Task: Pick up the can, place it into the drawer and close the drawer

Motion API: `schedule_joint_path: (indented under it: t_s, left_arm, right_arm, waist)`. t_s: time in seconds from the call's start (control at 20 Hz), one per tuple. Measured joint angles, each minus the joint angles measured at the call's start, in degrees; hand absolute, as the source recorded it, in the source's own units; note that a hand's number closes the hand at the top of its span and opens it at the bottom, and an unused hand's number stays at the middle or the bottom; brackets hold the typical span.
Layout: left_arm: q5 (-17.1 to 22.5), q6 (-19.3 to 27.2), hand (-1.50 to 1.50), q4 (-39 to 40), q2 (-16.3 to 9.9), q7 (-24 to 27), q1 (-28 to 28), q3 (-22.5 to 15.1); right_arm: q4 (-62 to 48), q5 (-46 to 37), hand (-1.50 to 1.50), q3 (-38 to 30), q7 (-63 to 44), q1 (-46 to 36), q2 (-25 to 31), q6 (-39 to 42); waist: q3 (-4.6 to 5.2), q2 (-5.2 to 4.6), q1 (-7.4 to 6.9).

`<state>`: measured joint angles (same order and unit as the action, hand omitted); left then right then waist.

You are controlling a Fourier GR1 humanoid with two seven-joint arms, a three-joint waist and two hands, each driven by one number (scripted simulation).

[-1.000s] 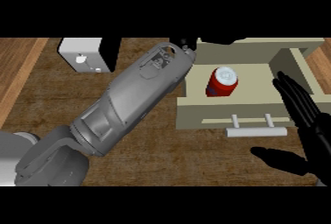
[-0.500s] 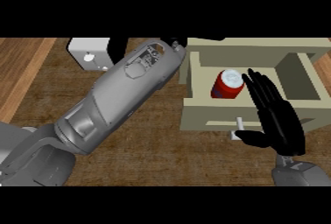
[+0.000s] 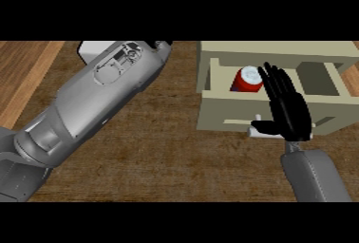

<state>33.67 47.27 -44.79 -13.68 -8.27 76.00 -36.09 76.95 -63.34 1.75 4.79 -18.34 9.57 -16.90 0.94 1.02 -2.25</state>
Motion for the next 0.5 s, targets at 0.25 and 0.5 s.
schedule_joint_path:
  t_s: [0.25, 0.5]
  left_arm:
    - [-0.6, -0.7, -1.5, -5.4, -3.5, -2.2, -3.2, 0.0]
    - [-1.3, -1.4, -1.5, -10.2, -6.8, -4.4, -6.2, -0.2]
  right_arm:
    - [-9.1, -2.9, -1.5, -2.0, 0.9, -5.5, 0.3, -4.8]
    - [-17.8, -5.0, -1.5, -4.2, 2.1, -10.7, 0.7, -10.6]
  waist:
    - [0.33, 0.16, -0.61]
    - [0.44, 0.09, -1.3]
